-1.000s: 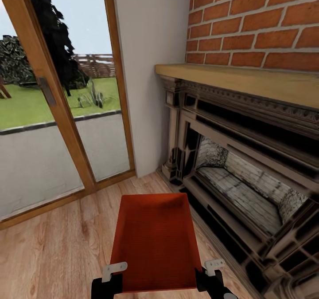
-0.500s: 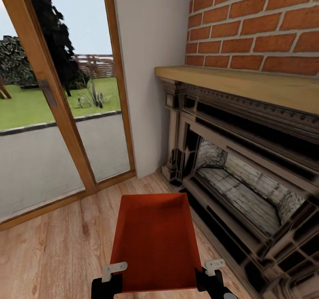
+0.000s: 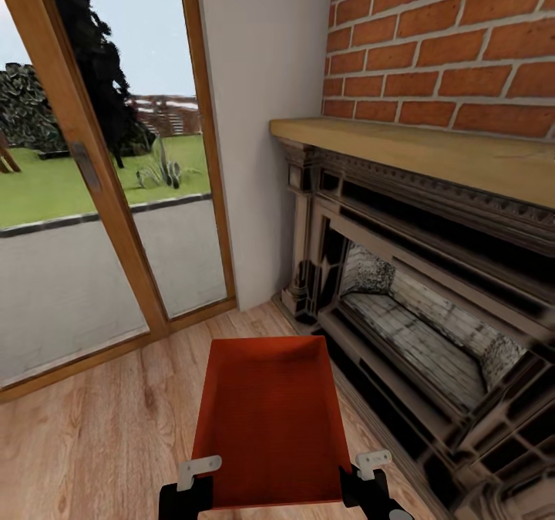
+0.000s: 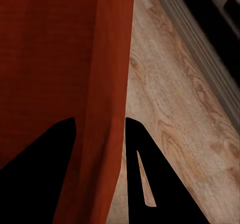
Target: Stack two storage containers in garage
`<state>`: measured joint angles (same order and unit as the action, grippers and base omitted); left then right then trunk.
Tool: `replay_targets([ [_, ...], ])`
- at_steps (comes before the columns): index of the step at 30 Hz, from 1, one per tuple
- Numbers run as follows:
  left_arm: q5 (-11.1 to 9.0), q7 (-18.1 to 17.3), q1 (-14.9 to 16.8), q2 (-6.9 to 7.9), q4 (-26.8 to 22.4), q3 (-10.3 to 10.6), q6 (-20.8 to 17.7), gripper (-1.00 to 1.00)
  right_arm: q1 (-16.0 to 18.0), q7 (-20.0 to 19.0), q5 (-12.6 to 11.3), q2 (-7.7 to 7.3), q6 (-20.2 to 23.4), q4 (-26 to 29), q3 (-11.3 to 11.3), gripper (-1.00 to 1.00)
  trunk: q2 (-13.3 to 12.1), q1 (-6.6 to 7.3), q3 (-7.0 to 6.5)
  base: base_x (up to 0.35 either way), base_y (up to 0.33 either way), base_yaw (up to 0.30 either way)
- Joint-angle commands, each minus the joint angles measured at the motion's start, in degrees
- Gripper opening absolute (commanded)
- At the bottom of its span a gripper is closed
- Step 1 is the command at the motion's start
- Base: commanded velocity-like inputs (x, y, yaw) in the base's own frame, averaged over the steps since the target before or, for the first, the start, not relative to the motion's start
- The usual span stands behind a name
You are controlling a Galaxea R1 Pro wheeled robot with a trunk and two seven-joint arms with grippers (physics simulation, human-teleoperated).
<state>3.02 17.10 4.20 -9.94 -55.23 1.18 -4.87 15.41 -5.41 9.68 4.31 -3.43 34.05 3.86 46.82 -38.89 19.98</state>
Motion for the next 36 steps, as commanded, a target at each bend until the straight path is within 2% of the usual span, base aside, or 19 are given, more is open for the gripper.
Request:
replay_targets([
  [1, 0.8, 0.7, 0.0, -0.06, -0.1, 0.1, -0.5, -1.00, 0.0, -0.8, 0.4, 1.14, -0.2, 0.0, 0.5, -1.00, -0.4, 0.22, -0.12, 0.000, 0.000, 0.000],
  [36, 0.8, 0.7, 0.0, -0.06, -0.2, 0.1, -0.5, -1.00, 0.0, -0.8, 0.4, 1.14, -0.3, 0.0, 0.4, -1.00, -14.4, 7.91, -6.40, 0.000, 0.000, 0.005],
])
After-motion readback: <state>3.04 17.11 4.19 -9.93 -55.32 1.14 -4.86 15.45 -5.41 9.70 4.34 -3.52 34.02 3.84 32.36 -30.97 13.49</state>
